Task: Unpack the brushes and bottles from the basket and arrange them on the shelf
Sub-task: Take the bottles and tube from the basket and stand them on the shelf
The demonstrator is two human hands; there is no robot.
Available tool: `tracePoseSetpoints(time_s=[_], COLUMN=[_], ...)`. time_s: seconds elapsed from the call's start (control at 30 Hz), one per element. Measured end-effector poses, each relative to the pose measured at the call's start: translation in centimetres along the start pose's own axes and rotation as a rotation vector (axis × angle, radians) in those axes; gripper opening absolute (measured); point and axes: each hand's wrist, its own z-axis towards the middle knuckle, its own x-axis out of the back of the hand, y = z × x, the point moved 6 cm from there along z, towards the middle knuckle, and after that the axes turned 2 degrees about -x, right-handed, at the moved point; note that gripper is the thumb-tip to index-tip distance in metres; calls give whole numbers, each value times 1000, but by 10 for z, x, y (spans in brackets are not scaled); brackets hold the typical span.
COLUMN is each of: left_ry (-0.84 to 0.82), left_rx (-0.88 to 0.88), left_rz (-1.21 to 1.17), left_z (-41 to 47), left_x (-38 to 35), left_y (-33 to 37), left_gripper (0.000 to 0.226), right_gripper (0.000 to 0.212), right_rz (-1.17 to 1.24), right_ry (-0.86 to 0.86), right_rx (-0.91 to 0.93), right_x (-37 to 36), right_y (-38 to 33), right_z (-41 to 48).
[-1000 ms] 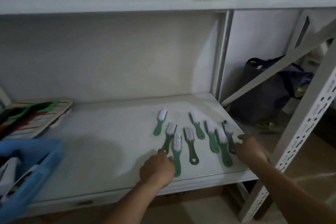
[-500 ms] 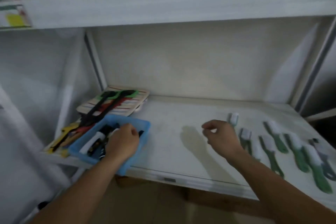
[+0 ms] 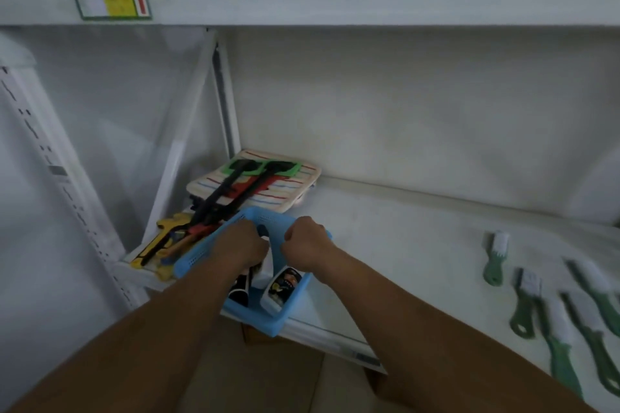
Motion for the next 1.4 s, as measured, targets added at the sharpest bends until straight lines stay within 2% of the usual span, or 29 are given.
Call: tracePoseSetpoints(time_s=[0.03, 0.13, 0.27, 0.37, 0.5, 0.6, 0.7, 0.77, 0.83, 0.9, 0.97, 1.07, 1.23, 1.3, 1.4], left_ry=[10, 0, -100, -168, -197, -194, -209, -206, -158, -152, -219, -305, -364, -381, -411], left_rx=[9, 10, 11, -4, 97, 163, 234, 250, 217, 138, 49, -50, -87, -123, -280], left_rz=[30, 152, 217, 181, -64, -275, -559, -735, -843, -980, -1137, -1262, -1389, -1350, -1193], left_z=[2, 3, 7, 7, 8, 10, 5, 3, -1, -10, -24, -41, -62, -76, -98], left_x=[2, 12, 5, -13, -21, -23, -28, -26, -10, 11, 30, 41, 6, -20, -63], left_y=[-3, -18, -36, -38, -43, -48, -45, -38, -32, -21, -2, 31, 98, 130, 173], left_gripper=[23, 29, 26, 28, 26, 27, 29, 30, 25, 21, 22, 25, 24, 24, 28], right_gripper=[12, 16, 15, 29, 34, 33, 22, 28, 40, 39, 39, 36, 30, 31, 29], right_rz=[-36, -92, -159, -226, -249, -111, 67, 252, 423, 625, 776, 861, 800, 708, 602], right_ry=[-1, -16, -45, -63, -78, -74, -67, -56, -48, -39, -34, 29, 251, 357, 431], right_rx=[0, 16, 14, 12, -29, -85, -128, -137, -137, -107, -64, 3, -10, -40, -105], right_x=[-4, -17, -40, -57, -67, -58, -46, -39, -26, -8, 19, 66, 144, 167, 185], right_y=[-4, -11, -17, -19, -16, -10, -2, 1, 3, 5, 11, 39, 129, 172, 225], right_z=[2, 12, 25, 30, 35, 36, 34, 31, 23, 11, -8, -37, -88, -107, -135])
